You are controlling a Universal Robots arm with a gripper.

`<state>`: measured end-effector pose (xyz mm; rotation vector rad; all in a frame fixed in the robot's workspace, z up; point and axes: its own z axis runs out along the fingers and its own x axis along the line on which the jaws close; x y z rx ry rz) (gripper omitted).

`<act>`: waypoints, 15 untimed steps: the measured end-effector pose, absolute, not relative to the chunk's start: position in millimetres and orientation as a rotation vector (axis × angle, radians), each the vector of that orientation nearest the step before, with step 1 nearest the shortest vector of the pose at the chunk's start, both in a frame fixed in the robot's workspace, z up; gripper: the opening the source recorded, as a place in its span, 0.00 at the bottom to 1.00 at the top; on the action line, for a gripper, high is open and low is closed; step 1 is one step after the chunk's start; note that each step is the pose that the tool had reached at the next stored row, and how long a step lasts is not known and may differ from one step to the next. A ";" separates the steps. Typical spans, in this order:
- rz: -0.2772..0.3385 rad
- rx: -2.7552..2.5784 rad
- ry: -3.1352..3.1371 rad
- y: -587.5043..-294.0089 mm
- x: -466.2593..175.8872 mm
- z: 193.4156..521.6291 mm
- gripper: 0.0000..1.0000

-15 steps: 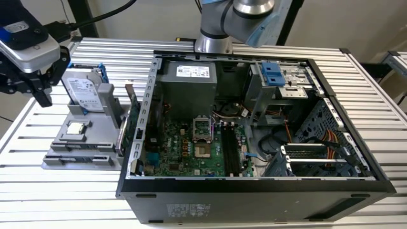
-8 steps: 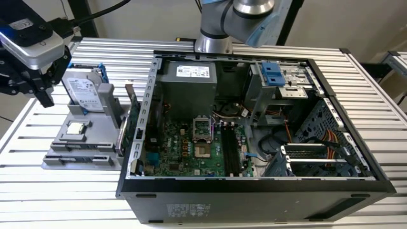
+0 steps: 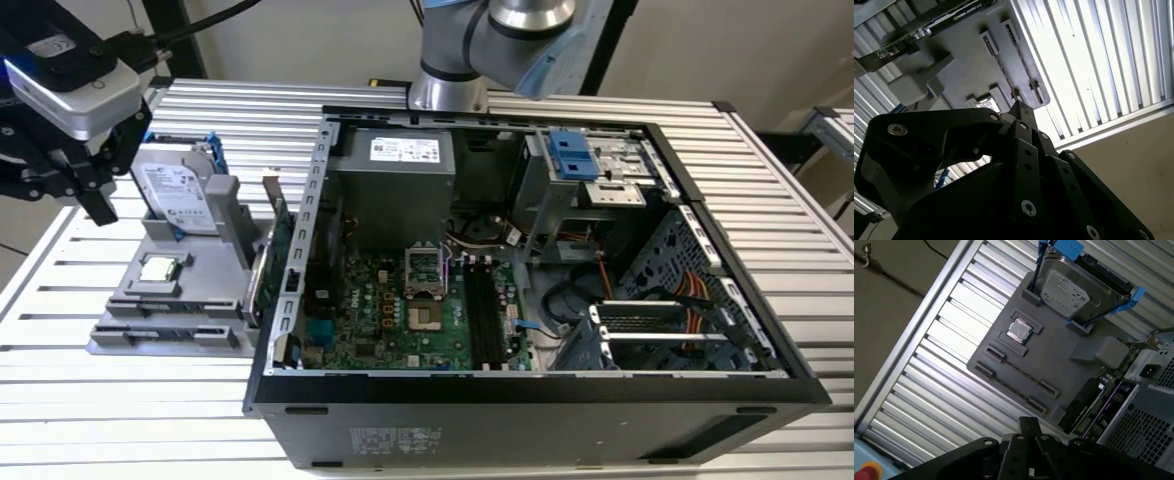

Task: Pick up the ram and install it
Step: 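Pick up the ram and move it above insertion slot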

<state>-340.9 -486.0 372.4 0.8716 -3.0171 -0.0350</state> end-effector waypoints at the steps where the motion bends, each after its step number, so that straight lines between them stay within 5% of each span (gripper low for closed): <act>1: -0.035 0.879 -3.015 -486.0 -340.9 372.5 0.00; 15: -0.057 0.983 -2.995 -486.0 -341.0 372.5 0.00</act>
